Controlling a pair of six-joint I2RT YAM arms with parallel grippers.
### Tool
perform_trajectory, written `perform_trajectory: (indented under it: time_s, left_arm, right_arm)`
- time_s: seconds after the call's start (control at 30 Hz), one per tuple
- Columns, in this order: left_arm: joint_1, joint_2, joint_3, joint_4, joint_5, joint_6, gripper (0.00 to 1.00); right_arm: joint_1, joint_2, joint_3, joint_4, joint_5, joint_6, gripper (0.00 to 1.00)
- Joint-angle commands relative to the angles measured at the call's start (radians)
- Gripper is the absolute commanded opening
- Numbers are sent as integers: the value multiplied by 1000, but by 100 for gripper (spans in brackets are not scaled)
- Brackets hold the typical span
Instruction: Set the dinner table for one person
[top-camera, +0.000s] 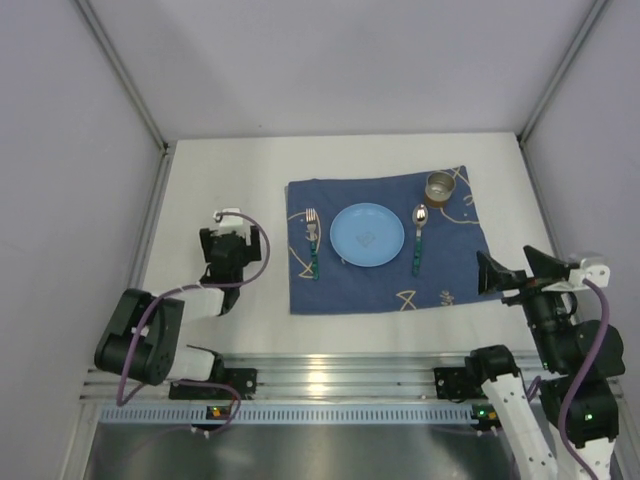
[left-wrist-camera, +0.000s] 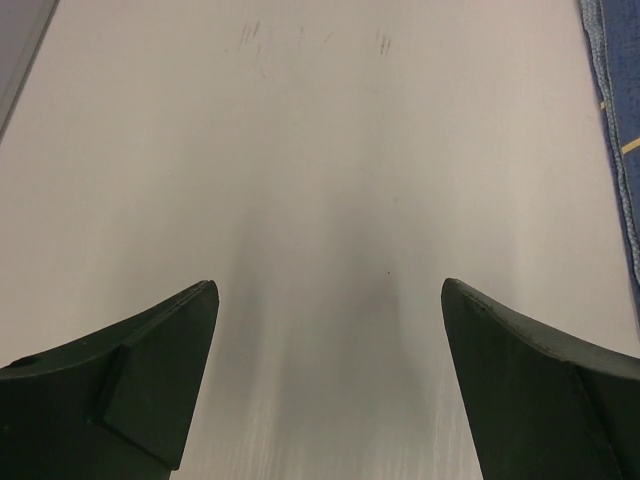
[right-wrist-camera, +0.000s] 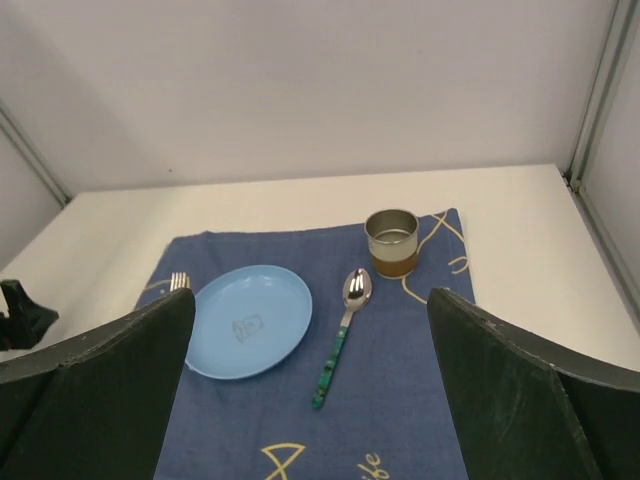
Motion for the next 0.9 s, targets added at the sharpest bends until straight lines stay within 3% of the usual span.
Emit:
perform_trajectory:
  time_s: [0.0,0.17,0.3,0.47,0.6,0.67,0.73,0.83,0.87]
  left_arm:
    - [23,75,-10,275,35,32,98]
    - [37,152,68,211,39,24,98]
    - [77,181,120,125,157,27,95]
    - [161,137,57,206,304,18,95]
    - [238,191,82,224,417,30,96]
    - [253,247,31,419,448,23,98]
    - [280,204,25,334,469,4,95]
    - [286,274,-117,690,452,6,98]
    - [290,259,-116,634,434,-29,98]
  right_arm:
    - [11,16,-13,31,-31,-96,100]
    - [11,57,-18,39,-32,-161,100]
    - [13,91,-30,54,-106,-170,100]
    - [11,140,-56,91,-163,-166,100]
    - [11,182,-71,145,-207,-160,100]
    - [11,206,-77,162,-222,-150,100]
    - [11,223,-93,197,-250,-135,100]
    - [13,248,-120,244,-278,-109,100]
    - [11,254,-128,255,-282,-106,100]
